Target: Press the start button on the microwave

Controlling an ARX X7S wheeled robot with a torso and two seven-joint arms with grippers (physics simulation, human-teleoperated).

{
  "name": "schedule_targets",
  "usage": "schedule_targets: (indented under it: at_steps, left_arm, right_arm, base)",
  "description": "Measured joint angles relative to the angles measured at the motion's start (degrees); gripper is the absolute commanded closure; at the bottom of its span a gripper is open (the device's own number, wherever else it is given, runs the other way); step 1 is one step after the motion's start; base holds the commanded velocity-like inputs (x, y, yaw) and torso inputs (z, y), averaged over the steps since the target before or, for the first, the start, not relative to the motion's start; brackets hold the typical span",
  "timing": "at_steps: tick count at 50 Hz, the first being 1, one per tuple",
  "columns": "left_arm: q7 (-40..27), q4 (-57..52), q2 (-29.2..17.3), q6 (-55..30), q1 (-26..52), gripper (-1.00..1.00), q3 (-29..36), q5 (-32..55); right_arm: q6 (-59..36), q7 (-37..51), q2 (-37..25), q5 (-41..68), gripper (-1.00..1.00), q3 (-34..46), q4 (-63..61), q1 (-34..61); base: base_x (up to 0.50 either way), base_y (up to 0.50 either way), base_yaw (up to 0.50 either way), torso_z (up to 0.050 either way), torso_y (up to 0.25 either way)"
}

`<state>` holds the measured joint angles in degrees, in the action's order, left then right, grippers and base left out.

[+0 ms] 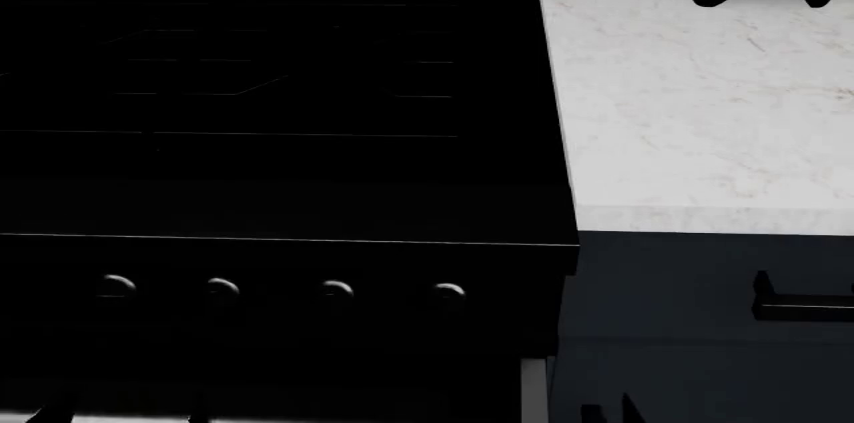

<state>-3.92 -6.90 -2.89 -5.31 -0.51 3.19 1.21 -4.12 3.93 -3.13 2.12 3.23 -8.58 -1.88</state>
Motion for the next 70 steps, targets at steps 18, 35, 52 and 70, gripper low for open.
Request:
schedule_targets:
  at_steps: [18, 35, 52, 70]
  left_arm:
    - [-1.6, -18.2, -2.6, -27.4, 12.7, -1.00, -0.9, 2.5]
    - [-1.8, -13.6, -3.6, -33.2, 25.9, -1.00, -0.9, 4.0]
    - [-2.9, -13.5, -4.1, -34.0, 27.8, -1.00, 0.2, 4.6]
    - [-3.8, -15.1, -4.8, -33.9, 26.8, -1.00, 0.7, 5.6]
  right_arm:
    - [-27.0, 2.0, -3.6, 1.8, -1.00, 0.0, -24.9, 11.2]
    - [-37.5, 0.5, -4.9, 5.7, -1.00, -2.2, -28.2, 22.9]
    - [-37.4, -0.2, -5.3, 8.1, -1.00, -2.6, -28.5, 24.3]
    - [-37.1, 0.0, -5.5, 10.0, -1.00, -2.6, -28.9, 23.8]
  base:
    - [0.00, 0.00, 0.00, 0.000, 0.000]
    - [0.23, 0.00, 0.00, 0.000, 0.000]
    - [0.43, 0.05, 0.00, 0.000, 0.000]
    - [0.43, 0.10, 0.00, 0.000, 0.001]
